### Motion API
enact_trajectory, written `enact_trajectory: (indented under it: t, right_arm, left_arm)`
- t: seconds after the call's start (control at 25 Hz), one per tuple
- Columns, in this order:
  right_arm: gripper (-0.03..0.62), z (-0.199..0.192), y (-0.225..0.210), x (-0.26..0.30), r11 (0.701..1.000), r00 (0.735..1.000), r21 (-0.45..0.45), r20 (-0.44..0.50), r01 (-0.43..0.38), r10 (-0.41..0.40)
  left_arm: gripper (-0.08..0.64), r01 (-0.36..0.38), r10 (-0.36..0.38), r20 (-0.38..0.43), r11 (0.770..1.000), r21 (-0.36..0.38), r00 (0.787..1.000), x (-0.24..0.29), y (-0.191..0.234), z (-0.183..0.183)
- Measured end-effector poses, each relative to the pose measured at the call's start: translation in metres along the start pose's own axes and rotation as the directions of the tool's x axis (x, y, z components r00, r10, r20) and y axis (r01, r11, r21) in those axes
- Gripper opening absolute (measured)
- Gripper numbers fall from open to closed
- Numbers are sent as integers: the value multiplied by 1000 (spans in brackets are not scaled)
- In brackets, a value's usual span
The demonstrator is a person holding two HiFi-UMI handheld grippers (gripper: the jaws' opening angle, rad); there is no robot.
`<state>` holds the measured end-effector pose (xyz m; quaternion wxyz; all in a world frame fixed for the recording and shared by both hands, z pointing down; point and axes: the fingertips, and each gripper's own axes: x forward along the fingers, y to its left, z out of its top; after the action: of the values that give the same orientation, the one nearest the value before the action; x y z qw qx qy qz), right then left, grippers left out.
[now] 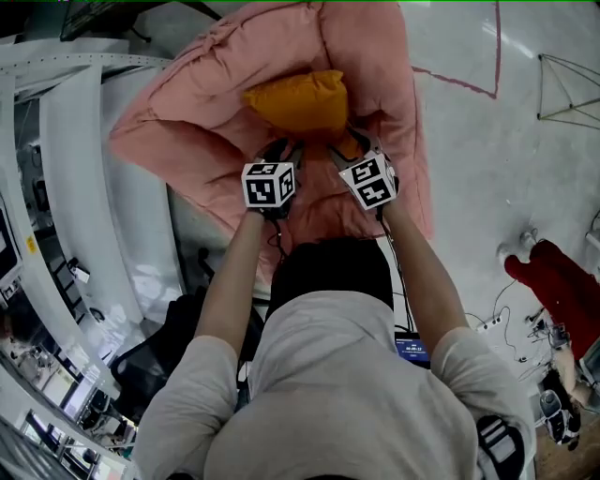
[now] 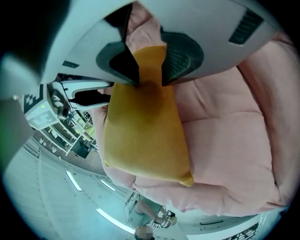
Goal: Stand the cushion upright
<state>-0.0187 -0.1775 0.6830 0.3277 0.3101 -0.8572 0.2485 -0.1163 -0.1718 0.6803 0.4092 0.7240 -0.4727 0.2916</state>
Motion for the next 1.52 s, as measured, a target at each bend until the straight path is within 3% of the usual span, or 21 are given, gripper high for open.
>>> enact_trajectory:
  t: [0.24, 0.6, 0.72, 0.84, 1.08, 1.24, 1.4, 1.52]
  right_arm:
    - [261, 5, 0, -25, 1000, 999, 6, 28, 25, -25]
    - [259, 20, 33, -59, 996, 997, -60, 52, 60, -57]
    - [220, 22, 57, -81, 992, 994, -95, 72, 84, -77]
    - [128, 32, 75, -106, 987, 984, -93, 135, 128, -115]
    - [40, 54, 118, -157, 979, 962, -88, 222, 184, -161]
    - [9, 70, 137, -187, 971, 941, -89, 281, 221, -188]
    - [9, 88, 166, -222, 972, 919, -86, 354, 218, -175]
    - [8, 96, 191, -250, 968, 903, -122, 402, 219, -153]
  left_arm:
    - [161, -10, 10, 39, 1000, -13, 999, -18, -16, 4]
    - [161, -35, 41, 128, 998, -42, 991, -65, -25, -9]
    - [161, -60, 70, 167, 996, -62, 983, -95, -29, -19]
    - [150, -83, 100, 241, 993, -78, 965, -125, -37, -21]
    - [108, -135, 147, 347, 989, -57, 926, -189, -65, -25]
    - [56, -165, 176, 415, 984, -63, 892, -224, -84, -22]
    - [15, -234, 212, 429, 972, -2, 878, -256, -94, -22]
    - [14, -225, 195, 490, 974, 2, 850, -290, -108, -23]
